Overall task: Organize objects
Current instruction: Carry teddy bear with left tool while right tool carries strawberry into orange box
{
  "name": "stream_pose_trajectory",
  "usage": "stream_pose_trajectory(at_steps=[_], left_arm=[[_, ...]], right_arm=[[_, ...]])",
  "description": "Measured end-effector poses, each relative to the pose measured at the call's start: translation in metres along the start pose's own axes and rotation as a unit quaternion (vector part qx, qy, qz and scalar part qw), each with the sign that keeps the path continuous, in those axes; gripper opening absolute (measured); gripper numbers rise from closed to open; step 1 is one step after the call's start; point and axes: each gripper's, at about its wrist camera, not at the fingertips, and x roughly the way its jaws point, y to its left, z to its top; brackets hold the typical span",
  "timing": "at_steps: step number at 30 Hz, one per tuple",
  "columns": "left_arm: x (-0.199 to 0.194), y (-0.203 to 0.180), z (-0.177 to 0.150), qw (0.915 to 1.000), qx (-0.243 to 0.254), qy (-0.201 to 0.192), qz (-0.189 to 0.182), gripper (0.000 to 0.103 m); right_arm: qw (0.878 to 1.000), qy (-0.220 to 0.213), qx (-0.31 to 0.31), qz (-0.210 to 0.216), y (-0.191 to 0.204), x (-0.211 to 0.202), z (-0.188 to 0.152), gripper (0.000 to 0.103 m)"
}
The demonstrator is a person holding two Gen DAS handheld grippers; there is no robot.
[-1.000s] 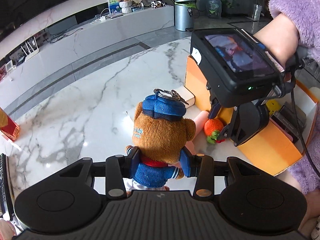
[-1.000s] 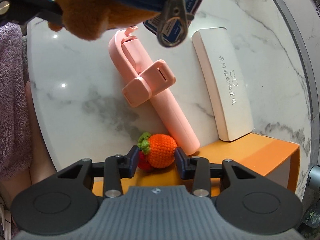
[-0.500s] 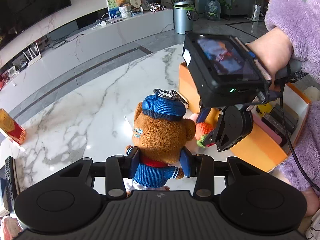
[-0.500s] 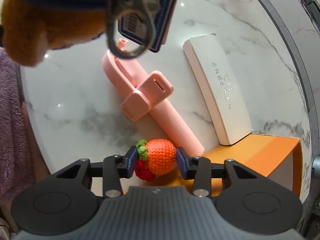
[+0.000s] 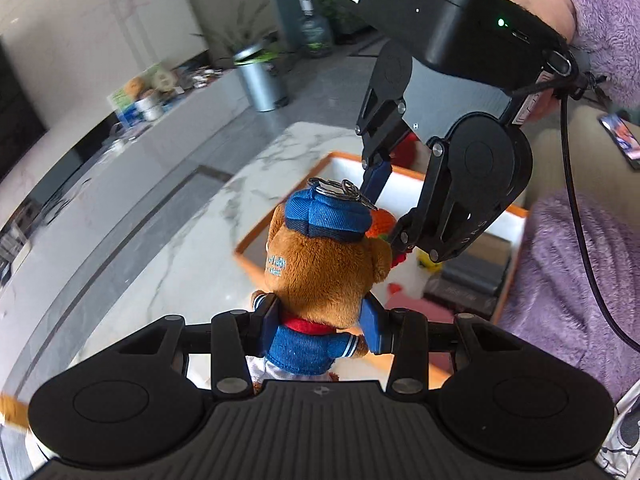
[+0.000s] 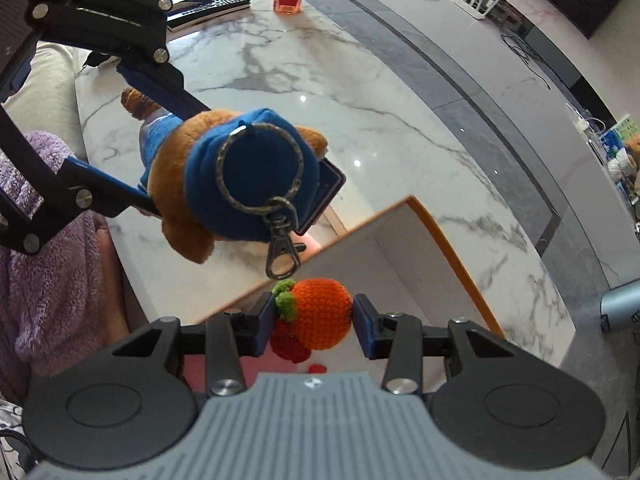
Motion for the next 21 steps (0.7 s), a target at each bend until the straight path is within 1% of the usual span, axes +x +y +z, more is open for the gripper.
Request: stream_pose_trajectory(at_steps=[2,5,7,8,12,17,19,21], left_arm=[[0.022,-0.011,0.015,0.9994,0.022,0.013,-0.022,0.049],[0.058,-0.024,0.032,0.9967,0.061,0.037,-0.039,0.050],[0.085,-0.027,0.037,0.9936,0.074,0.056,-0.065,0.050],[0.098,-0.028,0.040,0.9909,0.089,0.065,-0.077,0.050],[0.146,-0.035,0.045,0.9792,0.155,0.105,-0.078,0.050],[0.196,-0.029,0.044,0.9670,0.178,0.152,-0.101,0.050],[0.211,-0.022,0.040,0.9647,0.164,0.170,-0.117,0.050],[0.226,-0.011,0.036,0.9636,0.140,0.188,-0.128,0.051]], right_arm=[[1.000,0.009,0.019,-0.012,-0.005,0.006,-0.024,0.044],[0.999,0.014,0.049,-0.004,-0.018,0.016,-0.057,0.044],[0.997,0.021,0.069,-0.003,-0.024,0.026,-0.071,0.044],[0.997,0.023,0.078,-0.004,-0.028,0.031,-0.079,0.044],[0.994,0.019,0.102,0.016,-0.035,0.048,-0.094,0.044],[0.992,0.020,0.118,0.043,-0.046,0.072,-0.105,0.044],[0.990,0.019,0.128,0.056,-0.049,0.079,-0.107,0.044],[0.987,0.020,0.143,0.069,-0.052,0.086,-0.106,0.044]])
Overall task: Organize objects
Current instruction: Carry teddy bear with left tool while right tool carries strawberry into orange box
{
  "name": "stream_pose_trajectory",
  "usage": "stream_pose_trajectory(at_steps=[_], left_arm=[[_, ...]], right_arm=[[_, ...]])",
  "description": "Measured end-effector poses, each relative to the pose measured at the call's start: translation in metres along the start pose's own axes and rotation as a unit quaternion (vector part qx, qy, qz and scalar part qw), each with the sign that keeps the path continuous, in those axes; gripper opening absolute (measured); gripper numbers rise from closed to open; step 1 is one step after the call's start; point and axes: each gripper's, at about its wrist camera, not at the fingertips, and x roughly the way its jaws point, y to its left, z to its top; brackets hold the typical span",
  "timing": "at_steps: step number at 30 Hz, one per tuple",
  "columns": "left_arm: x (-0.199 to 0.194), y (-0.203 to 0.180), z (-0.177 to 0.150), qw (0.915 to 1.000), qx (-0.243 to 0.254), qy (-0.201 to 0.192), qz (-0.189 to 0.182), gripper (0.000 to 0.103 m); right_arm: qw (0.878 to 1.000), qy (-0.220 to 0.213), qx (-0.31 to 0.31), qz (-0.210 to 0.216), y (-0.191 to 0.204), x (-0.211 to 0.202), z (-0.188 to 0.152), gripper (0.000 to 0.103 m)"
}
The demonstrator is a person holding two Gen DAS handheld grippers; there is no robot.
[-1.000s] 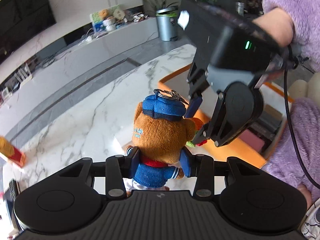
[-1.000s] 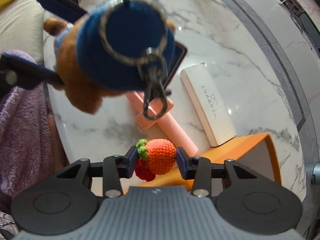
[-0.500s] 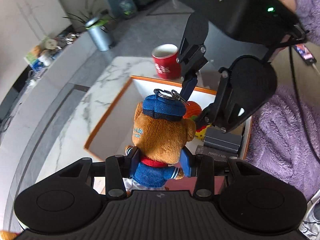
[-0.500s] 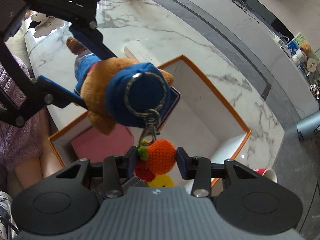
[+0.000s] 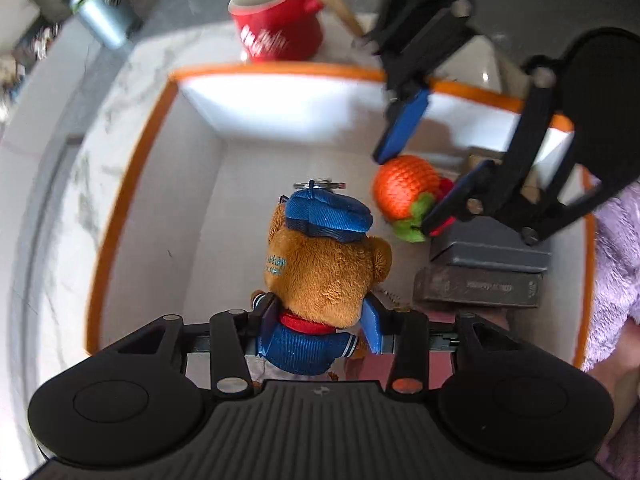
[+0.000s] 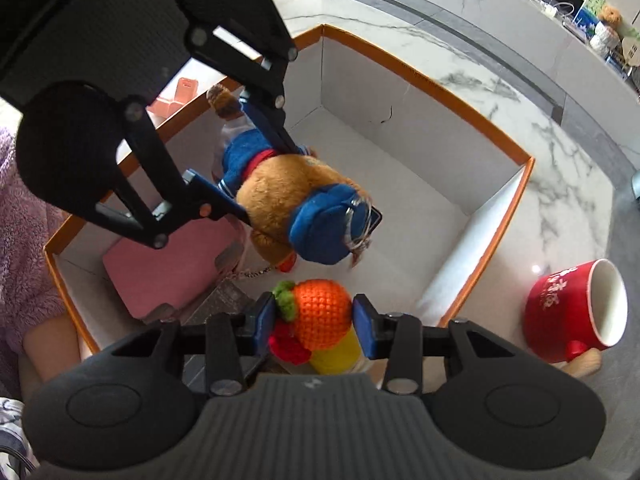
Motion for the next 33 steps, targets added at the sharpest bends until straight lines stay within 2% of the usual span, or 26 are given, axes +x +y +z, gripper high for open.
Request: stream_pose_trajectory(at_steps=[3,5,10,17,22,29,33], left_arm=[[0.013,0.014,-0.004,0.9994,-0.018,0.007,-0.029,0.052],[0.021,0.019,-0.006,0.9990,-0.013,0.013,-0.041,0.053],[0.042,0.029,-0.008,0.9984,-0.014,0.025,-0.049,0.055],[0.059,0.034,-0.013,0.9979,-0.012,0.016,-0.062,0.060],[0.067,0.044,-0.015,0.9959,-0.035,0.013,-0.082,0.061],[0.070,0.051,-0.021,0.9966,-0.044,0.008,-0.069,0.064],[0.067,0.056,-0.024,0.9968,-0.057,-0.002,-0.057,0.069]], right_arm=[[0.999,0.006,0.033,0.018,-0.006,0.010,0.007,0.044],[0.999,0.006,0.042,0.026,-0.009,0.019,0.013,0.044],[0.998,0.026,0.052,0.026,-0.010,0.040,0.023,0.044],[0.995,0.053,0.079,0.039,-0.012,0.060,0.021,0.045],[0.993,0.065,0.086,0.041,-0.009,0.071,0.020,0.045],[0.994,0.062,0.083,0.035,-0.008,0.069,0.021,0.048],[0.995,0.054,0.081,0.025,-0.006,0.060,0.022,0.051]])
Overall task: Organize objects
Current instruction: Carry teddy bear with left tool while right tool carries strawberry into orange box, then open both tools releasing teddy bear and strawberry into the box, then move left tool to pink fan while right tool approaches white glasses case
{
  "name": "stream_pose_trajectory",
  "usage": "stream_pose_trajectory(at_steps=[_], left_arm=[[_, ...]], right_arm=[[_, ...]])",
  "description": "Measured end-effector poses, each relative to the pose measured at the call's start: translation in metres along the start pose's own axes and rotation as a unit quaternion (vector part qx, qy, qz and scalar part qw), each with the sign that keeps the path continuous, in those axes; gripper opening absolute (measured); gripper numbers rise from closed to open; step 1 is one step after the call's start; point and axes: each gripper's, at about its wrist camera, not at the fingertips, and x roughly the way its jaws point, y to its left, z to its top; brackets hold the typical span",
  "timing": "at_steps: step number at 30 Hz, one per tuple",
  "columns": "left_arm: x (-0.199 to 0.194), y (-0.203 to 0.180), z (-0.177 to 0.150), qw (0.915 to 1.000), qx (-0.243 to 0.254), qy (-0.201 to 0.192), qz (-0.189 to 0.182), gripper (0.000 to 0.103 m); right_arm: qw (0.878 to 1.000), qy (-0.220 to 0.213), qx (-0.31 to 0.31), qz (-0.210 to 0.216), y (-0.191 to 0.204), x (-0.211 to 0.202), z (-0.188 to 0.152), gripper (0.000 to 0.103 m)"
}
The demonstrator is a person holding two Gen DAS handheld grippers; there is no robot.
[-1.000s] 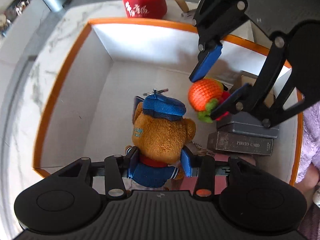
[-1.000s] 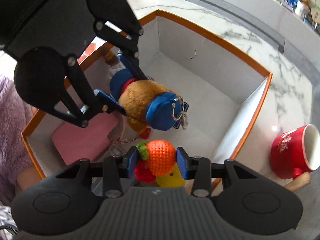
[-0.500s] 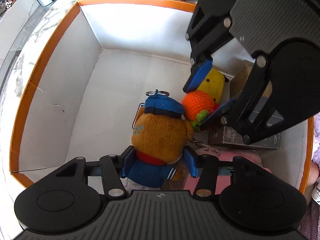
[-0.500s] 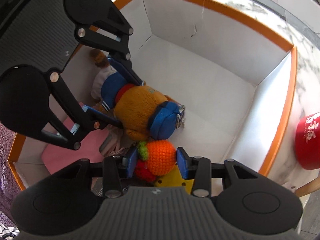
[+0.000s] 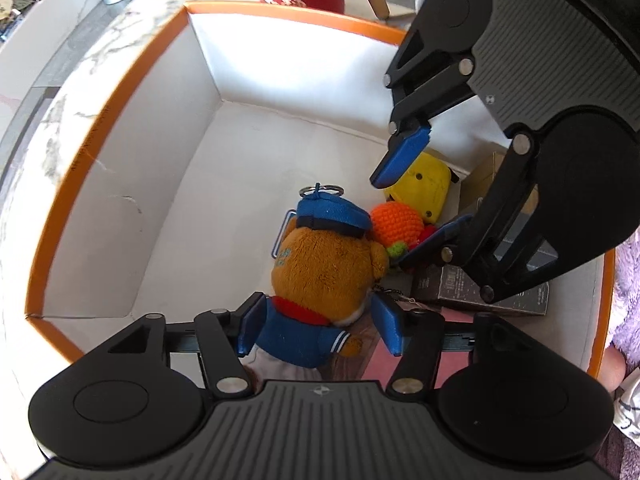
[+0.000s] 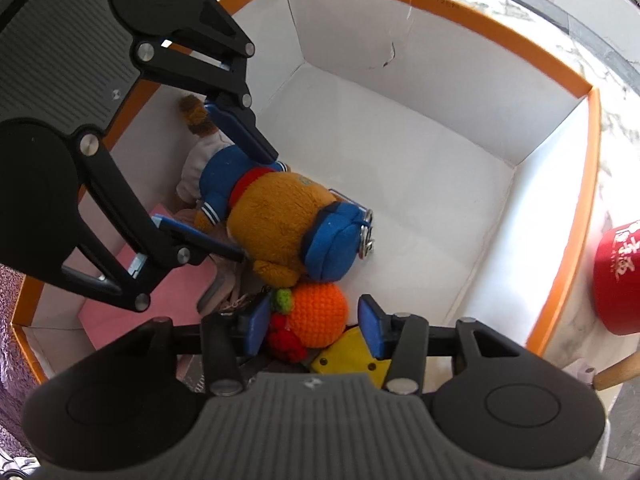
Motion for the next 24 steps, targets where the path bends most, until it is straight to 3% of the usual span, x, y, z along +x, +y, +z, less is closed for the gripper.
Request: stream_pose_trajectory(at_steps=[7,12,14,15,17,19,20,24], left_arm=[[-0.025,0.000,-0.014,0.9977,-0.040,-0.047,0.029,0.069],[-0.046,-0.024,-0.029,0.9940,-0.052,-0.078,0.056,0.068],[-0.062,-0.026,-0.039,0.9901,-0.066,-0.097,0.076,0.068],[-0.070,-0.025,-0.048,0.9880,-0.072,-0.108,0.084,0.068],[-0.093,-0.026,-0.037,0.9830,-0.088,-0.126,0.100,0.068],[-0.113,-0.033,-0.054,0.9777,-0.103,-0.138,0.120,0.068],[-0.122,-0.049,-0.064,0.9750,-0.108,-0.142,0.132,0.068],[-0.145,-0.052,-0.086,0.9695,-0.113,-0.138,0.168,0.066]], right_arm=[[1.000,-0.019,-0.005,-0.023,0.010,-0.023,-0.007,0.055],[0.998,-0.037,-0.022,-0.047,0.028,-0.043,-0.012,0.057],[0.997,-0.052,-0.028,-0.051,0.040,-0.059,-0.029,0.057],[0.996,-0.062,-0.033,-0.051,0.041,-0.063,-0.024,0.057],[0.993,-0.089,-0.051,-0.052,0.046,-0.073,-0.020,0.057],[0.990,-0.113,-0.069,-0.054,0.059,-0.084,-0.017,0.056],[0.987,-0.126,-0.079,-0.052,0.068,-0.095,-0.022,0.055],[0.979,-0.162,-0.116,-0.043,0.091,-0.107,-0.011,0.046]])
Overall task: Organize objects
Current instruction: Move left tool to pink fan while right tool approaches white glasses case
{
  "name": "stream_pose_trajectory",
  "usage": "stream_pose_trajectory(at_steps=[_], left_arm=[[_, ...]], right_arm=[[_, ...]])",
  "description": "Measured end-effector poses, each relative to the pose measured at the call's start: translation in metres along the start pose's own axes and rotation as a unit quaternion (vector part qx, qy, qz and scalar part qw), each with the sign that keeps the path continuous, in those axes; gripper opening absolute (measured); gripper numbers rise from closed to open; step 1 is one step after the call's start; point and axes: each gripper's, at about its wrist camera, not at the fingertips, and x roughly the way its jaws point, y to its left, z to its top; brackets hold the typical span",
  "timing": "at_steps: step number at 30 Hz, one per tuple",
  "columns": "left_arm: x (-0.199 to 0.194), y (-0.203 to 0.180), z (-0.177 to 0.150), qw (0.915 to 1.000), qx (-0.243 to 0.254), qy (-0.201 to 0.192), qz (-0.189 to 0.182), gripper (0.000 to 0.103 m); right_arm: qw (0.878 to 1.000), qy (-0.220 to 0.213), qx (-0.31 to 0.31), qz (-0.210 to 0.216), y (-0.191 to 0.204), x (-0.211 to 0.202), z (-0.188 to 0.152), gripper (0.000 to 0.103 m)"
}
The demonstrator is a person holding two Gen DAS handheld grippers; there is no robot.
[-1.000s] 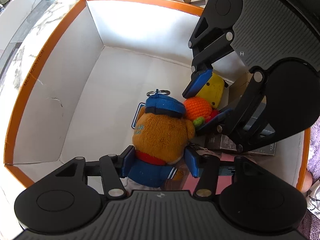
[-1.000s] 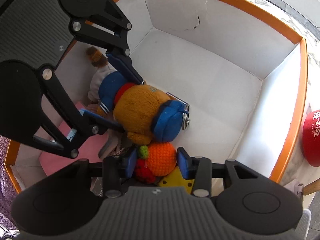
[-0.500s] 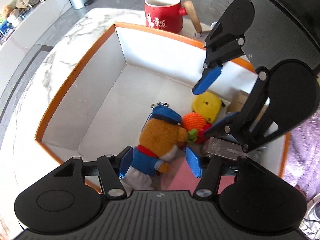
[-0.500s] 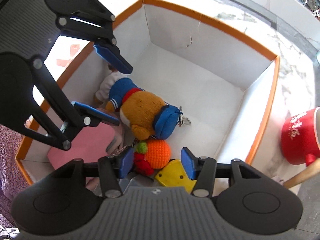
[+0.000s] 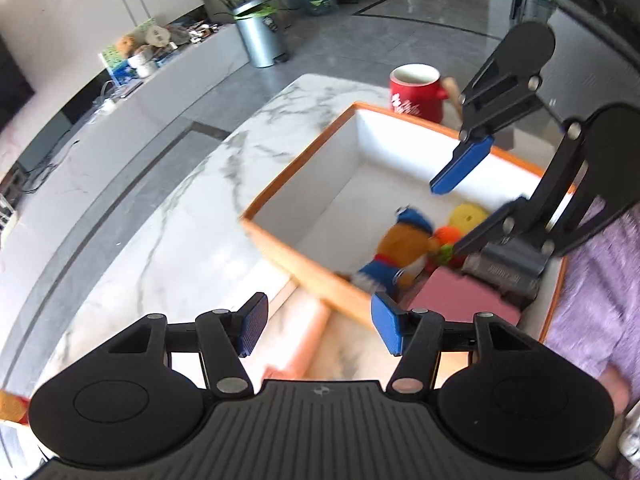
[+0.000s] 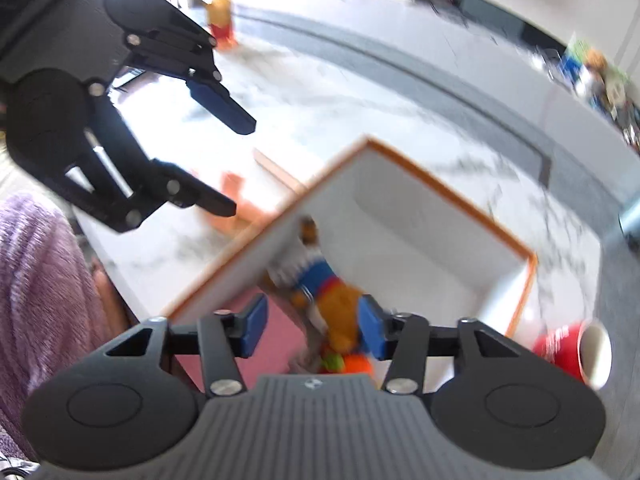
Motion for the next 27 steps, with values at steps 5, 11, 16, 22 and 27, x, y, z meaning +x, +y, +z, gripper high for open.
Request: stream_pose_trajectory(at_steps=[5,11,16,22,27], left_arm=[[0.001,0.013,-0.030,0.9997,-0.002,0.021,0.008,0.064],[-0.005,0.037,-0.064,0.9986,-0.043,0.029,-0.003,0.064],[0.014,0.053,-0.074,0.9950,-0.092,0.036,-0.013,0.065],[0.037,0.081,-0.088,0.9759,-0.208,0.049,-0.046,0.062],[0.046,0.085,-0.096,0.9670,-0.240,0.055,-0.065,0.040]], right_arm=[[0.998,-0.014,-0.052,0.015,0.026,0.000,0.030,0.034],[0.995,-0.010,-0.095,0.028,0.042,0.032,0.060,0.029],[0.994,0.006,-0.107,0.033,0.044,0.060,0.076,0.029],[0.992,0.023,-0.118,0.036,0.041,0.087,0.086,0.029],[0.990,0.029,-0.132,0.037,0.040,0.099,0.090,0.029]])
